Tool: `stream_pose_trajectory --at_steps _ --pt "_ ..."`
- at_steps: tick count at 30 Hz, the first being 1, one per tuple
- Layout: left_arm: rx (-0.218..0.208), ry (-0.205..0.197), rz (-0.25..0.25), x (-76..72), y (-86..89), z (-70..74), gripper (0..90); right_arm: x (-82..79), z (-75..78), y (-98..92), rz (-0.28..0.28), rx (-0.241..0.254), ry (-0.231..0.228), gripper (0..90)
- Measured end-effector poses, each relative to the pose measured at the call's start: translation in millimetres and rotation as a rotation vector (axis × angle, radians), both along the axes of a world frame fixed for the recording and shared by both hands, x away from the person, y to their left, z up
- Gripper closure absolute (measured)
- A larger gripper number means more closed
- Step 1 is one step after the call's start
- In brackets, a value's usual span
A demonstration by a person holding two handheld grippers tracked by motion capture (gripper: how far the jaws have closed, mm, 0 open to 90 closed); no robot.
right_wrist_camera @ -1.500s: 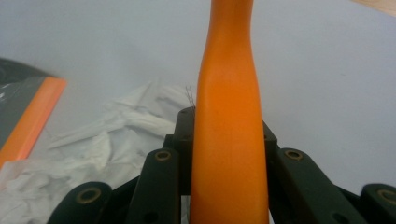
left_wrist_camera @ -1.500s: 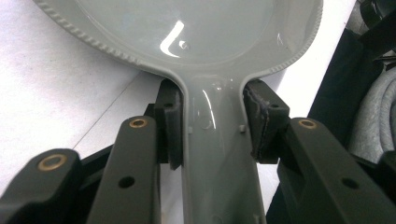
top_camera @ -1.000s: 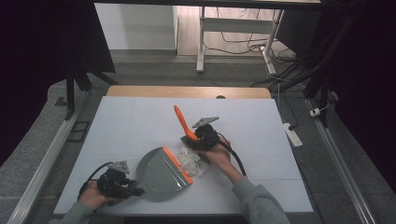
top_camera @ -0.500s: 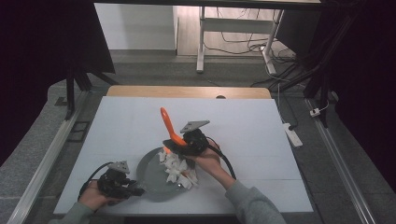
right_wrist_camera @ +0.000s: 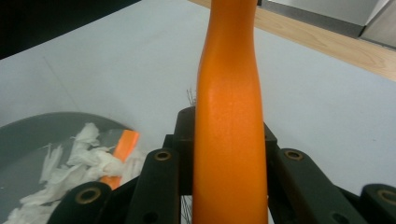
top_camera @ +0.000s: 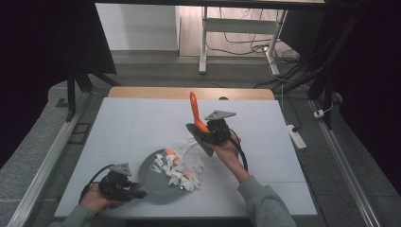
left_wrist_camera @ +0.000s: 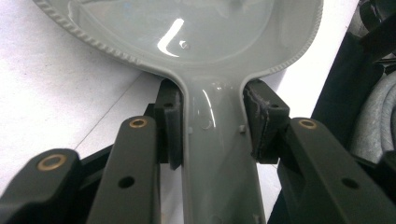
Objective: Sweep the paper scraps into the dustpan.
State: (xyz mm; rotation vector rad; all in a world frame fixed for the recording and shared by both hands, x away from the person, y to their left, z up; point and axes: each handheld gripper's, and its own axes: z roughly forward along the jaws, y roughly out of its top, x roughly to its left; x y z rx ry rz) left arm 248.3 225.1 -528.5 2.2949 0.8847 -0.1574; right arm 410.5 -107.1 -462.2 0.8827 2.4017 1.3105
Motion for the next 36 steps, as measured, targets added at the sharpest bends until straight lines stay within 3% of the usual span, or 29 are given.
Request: stream_pose_trajectory --at_steps 6,9,18,25,36 --pt "0.005 -0.003 0.004 0.4 -1.5 1.5 60.9 14.9 -0.2 -9.8 -0.033 -0.047 -0.027 71.5" --pt "0.005 0.000 0.005 1.7 -2.3 1.1 60.9 30.7 0.0 -15.3 -0.065 -0.049 -0.006 71.4" --pt "-0.004 0.006 0.008 5.7 -3.8 -0.5 60.9 66.6 -18.8 -8.6 -0.110 -0.148 0.056 71.5" --pt "-0.008 0.006 0.010 7.7 -4.9 -1.1 60.9 70.5 -28.9 7.7 -0.105 -0.222 0.086 71.5" --pt "-0.014 0.009 0.016 9.1 -5.9 -1.0 60.9 63.7 -34.0 24.6 -0.051 -0.238 0.126 71.6"
